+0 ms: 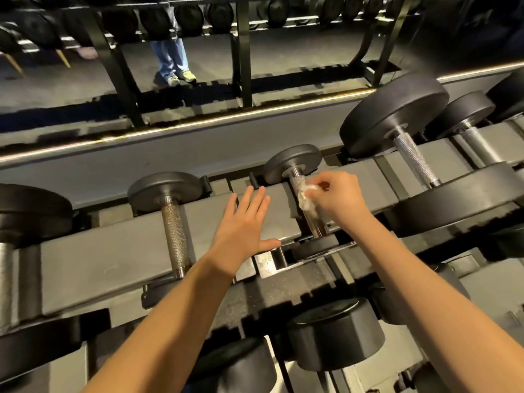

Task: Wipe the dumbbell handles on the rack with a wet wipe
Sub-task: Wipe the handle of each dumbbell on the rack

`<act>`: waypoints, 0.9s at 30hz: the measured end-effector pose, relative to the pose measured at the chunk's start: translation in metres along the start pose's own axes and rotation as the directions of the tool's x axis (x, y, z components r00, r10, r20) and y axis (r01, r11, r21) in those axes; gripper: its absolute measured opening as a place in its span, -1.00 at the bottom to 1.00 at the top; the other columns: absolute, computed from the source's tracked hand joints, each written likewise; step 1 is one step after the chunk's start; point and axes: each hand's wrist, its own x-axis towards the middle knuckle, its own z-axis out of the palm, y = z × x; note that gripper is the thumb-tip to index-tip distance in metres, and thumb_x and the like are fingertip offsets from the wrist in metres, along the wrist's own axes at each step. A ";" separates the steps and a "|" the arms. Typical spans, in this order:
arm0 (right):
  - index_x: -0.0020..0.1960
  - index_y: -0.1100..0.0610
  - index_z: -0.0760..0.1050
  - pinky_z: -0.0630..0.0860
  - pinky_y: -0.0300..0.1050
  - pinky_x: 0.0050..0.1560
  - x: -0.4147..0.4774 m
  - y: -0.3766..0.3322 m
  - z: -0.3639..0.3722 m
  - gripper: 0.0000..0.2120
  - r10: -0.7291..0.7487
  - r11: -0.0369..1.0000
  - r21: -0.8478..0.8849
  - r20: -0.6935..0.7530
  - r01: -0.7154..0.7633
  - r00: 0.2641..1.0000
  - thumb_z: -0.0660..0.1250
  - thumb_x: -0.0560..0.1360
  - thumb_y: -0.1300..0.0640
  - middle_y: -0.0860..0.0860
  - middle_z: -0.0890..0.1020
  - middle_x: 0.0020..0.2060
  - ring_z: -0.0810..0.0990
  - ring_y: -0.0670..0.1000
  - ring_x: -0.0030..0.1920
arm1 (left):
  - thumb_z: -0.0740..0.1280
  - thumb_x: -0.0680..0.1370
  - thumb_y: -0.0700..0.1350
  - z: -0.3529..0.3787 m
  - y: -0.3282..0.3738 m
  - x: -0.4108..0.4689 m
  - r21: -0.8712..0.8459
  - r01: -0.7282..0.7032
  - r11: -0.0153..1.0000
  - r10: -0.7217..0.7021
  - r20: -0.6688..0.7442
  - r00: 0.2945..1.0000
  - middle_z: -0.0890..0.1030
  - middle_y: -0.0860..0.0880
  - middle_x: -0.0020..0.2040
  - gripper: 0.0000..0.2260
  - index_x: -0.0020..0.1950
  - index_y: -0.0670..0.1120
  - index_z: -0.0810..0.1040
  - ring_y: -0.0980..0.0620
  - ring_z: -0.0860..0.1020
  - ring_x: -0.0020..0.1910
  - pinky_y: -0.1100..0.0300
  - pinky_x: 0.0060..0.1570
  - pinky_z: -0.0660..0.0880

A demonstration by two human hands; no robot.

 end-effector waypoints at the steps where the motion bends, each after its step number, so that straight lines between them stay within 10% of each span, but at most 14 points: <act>1: 0.08 0.19 0.62 0.48 -0.20 0.01 0.000 -0.003 0.001 -0.82 -0.004 1.000 -0.006 -0.011 0.004 1.000 0.38 0.48 0.23 0.08 0.63 -0.01 0.58 0.01 0.00 | -0.23 0.40 0.42 0.000 0.000 0.000 -0.002 -0.001 1.000 0.001 -0.004 1.000 -0.20 -0.14 0.57 -0.10 0.55 -0.16 -0.24 -0.15 -0.18 0.55 -0.13 0.50 -0.11; 7: 0.02 0.11 0.63 0.50 -0.12 0.05 -0.012 0.007 -0.005 -0.84 -0.027 0.971 -0.230 0.161 0.064 0.987 0.43 0.44 0.19 0.05 0.62 0.01 0.57 0.02 -0.01 | -0.12 0.47 0.44 0.001 0.000 0.001 0.003 0.001 1.000 -0.001 -0.017 1.000 -0.22 -0.14 0.57 -0.11 0.55 -0.15 -0.25 -0.14 -0.20 0.54 -0.13 0.50 -0.12; 14: 0.01 0.19 0.63 0.53 0.01 0.04 0.004 -0.017 0.004 -0.84 -0.133 0.940 -0.316 0.013 0.130 0.991 0.31 0.53 0.17 0.07 0.59 -0.03 0.58 0.10 -0.02 | -0.11 0.48 0.44 -0.001 0.000 0.002 0.006 -0.001 1.000 0.001 0.002 1.000 -0.24 -0.14 0.56 -0.12 0.55 -0.15 -0.27 -0.14 -0.21 0.54 -0.14 0.50 -0.10; 19: 0.11 0.17 0.54 0.50 -0.08 0.10 -0.001 -0.011 0.004 -0.78 0.130 0.884 -0.466 0.307 0.029 0.943 0.29 0.55 0.07 0.08 0.56 0.07 0.56 0.10 0.07 | -0.09 0.49 0.44 -0.004 0.000 0.003 -0.014 0.007 1.000 -0.006 0.025 1.000 -0.25 -0.13 0.56 -0.12 0.55 -0.14 -0.27 -0.14 -0.23 0.54 -0.14 0.50 -0.11; 23: 0.11 0.23 0.57 0.49 -0.05 0.06 -0.002 -0.013 0.010 -0.80 -0.234 0.902 -0.353 0.088 0.250 0.968 0.30 0.54 0.18 0.11 0.46 0.09 0.53 0.09 0.01 | -0.08 0.49 0.43 -0.007 0.001 0.003 -0.024 0.008 1.000 -0.006 0.060 0.998 -0.28 -0.12 0.56 -0.12 0.54 -0.14 -0.29 -0.14 -0.26 0.53 -0.14 0.50 -0.15; 27: 0.10 0.23 0.59 0.51 -0.07 -0.01 0.014 -0.021 0.020 -0.81 -0.289 0.917 -0.310 -0.083 0.251 0.954 0.29 0.55 0.20 0.10 0.51 0.01 0.54 0.08 -0.04 | -0.07 0.50 0.43 -0.007 0.000 0.003 -0.026 0.007 1.000 -0.006 0.062 0.998 -0.28 -0.13 0.56 -0.13 0.54 -0.14 -0.28 -0.14 -0.25 0.53 -0.14 0.49 -0.16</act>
